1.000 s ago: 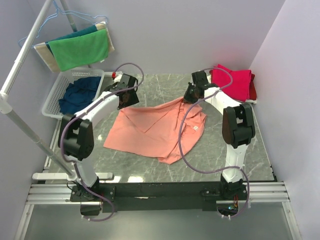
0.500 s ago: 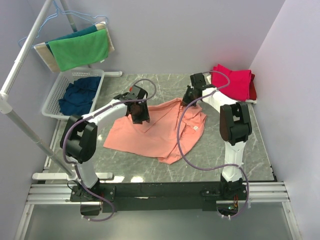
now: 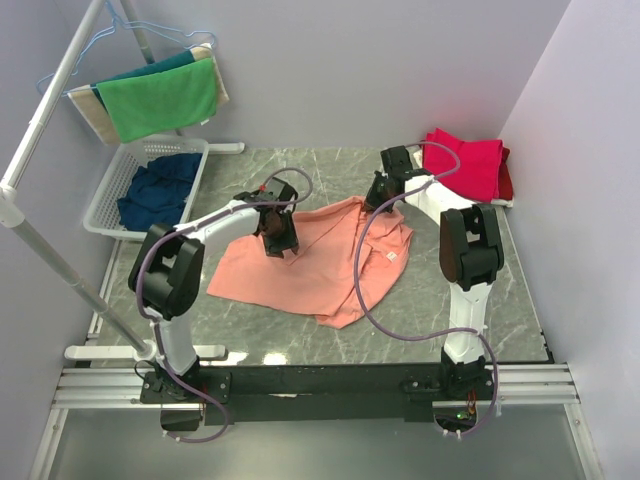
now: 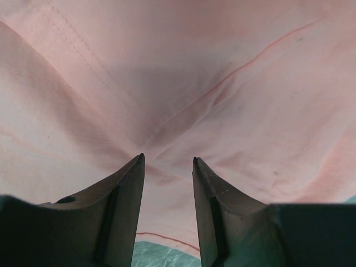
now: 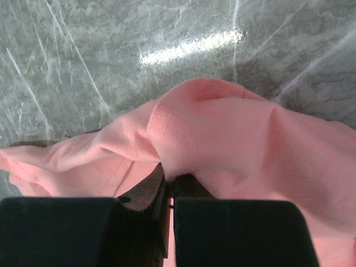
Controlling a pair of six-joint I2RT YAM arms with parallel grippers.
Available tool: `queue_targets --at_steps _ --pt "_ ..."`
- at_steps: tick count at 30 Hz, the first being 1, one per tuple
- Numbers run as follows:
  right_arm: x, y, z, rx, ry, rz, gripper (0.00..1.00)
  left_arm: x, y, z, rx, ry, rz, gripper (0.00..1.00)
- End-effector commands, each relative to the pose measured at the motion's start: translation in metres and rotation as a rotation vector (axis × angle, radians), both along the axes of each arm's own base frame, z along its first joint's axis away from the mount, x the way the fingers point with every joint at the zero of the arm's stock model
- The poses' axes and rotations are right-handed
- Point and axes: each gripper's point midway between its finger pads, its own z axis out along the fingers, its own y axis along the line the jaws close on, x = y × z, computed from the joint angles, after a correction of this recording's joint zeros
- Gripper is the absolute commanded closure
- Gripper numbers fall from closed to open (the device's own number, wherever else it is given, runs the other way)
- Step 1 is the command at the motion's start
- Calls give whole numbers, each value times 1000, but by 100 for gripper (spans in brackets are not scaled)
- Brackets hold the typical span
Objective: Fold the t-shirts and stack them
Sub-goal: Flatten the tshirt out
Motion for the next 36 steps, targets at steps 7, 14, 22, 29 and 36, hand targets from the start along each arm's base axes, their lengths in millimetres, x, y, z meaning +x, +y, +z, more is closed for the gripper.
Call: queue_targets --at_steps 7,14,22,29,36 --pt "4 -7 5 1 -9 -6 100 -2 3 -14 54 29 39 55" --pt "5 -11 7 1 -12 -14 100 0 3 -23 95 41 35 54" --pt "5 -10 6 11 -6 -13 100 2 -2 -32 107 52 21 60" --pt "3 -10 4 14 -1 -11 100 8 0 -22 124 29 23 83" --pt "1 -9 2 18 6 -13 100 14 1 -2 126 -11 22 61"
